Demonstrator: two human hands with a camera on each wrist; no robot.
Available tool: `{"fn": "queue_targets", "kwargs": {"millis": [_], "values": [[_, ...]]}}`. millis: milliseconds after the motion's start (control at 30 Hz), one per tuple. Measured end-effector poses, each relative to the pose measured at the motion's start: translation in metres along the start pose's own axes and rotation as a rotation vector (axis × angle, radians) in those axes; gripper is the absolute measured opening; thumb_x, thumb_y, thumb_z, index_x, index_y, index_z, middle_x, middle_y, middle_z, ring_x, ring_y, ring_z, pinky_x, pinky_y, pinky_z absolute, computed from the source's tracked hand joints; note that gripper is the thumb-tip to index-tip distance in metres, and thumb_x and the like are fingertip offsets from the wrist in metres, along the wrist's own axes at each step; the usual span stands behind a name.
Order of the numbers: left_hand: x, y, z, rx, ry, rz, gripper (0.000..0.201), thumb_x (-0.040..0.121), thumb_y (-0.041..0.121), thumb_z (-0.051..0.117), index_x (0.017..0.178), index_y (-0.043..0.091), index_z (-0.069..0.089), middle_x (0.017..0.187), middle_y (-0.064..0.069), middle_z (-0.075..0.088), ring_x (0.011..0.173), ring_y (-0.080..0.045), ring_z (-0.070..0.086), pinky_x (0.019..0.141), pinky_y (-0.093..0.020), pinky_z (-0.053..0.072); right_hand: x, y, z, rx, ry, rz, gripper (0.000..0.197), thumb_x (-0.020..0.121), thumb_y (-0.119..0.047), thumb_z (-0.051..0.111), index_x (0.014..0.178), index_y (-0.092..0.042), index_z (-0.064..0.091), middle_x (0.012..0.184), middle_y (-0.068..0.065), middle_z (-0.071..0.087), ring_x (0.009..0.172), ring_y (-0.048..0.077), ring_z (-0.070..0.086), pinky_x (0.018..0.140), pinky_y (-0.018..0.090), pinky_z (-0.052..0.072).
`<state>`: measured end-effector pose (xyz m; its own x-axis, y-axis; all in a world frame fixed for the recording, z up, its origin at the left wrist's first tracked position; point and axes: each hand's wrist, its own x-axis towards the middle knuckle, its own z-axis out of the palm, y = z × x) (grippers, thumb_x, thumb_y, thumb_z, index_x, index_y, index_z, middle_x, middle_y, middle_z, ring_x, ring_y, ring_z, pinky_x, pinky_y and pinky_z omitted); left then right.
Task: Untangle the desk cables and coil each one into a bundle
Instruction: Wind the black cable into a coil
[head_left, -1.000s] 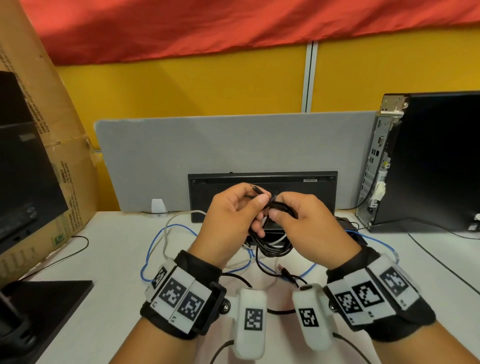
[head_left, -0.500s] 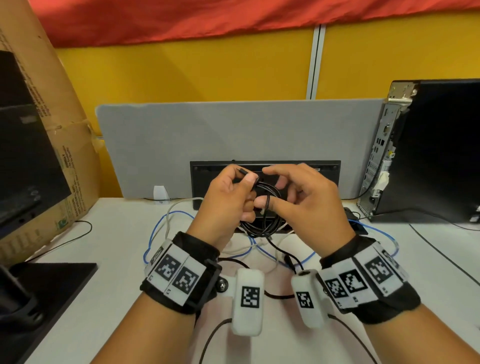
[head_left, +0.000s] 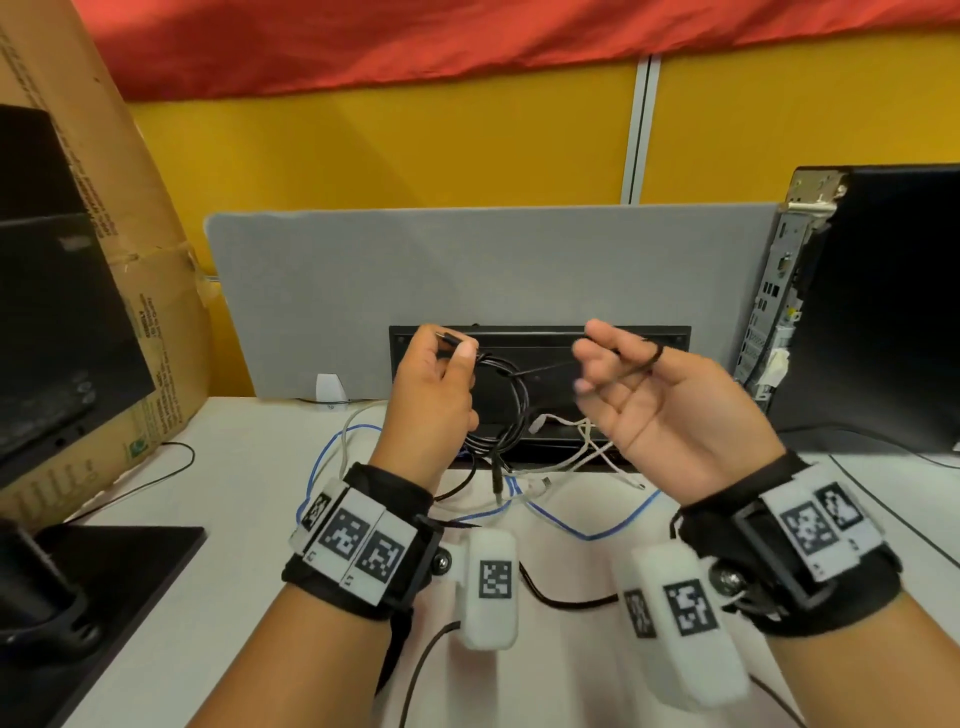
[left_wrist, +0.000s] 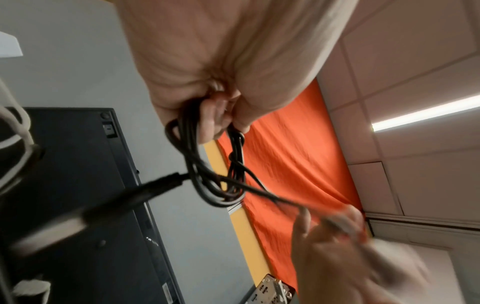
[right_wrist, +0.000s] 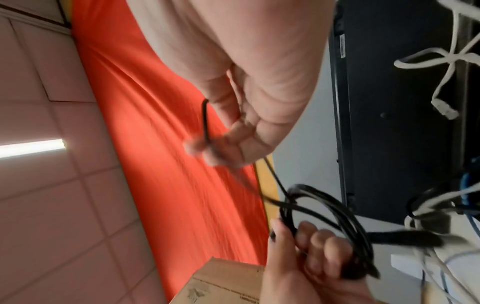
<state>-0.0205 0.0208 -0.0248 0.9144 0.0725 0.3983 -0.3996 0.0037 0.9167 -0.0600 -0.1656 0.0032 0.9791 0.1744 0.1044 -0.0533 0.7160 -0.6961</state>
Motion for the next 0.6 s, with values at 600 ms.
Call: {"fn": "queue_targets", "kwargs": {"millis": [600], "values": [[0.007,0.004,-0.012,-0.006,0.206,-0.027,0.013,0.101,0.019,0.045,0.089,0.020,0.050,0.062,0.002,0.041,0.047,-0.007,0.035,0.040,-0.020,0.034,-0.003,-0.036,-0.030,-1.619,0.218,-0.418,0.015,0.089,-0.020,0.066,0.097,-0.027,0.076,0.090,-0.011,0.069,0.080,0.000,0.059,0.068,0.008,0.040]]}}
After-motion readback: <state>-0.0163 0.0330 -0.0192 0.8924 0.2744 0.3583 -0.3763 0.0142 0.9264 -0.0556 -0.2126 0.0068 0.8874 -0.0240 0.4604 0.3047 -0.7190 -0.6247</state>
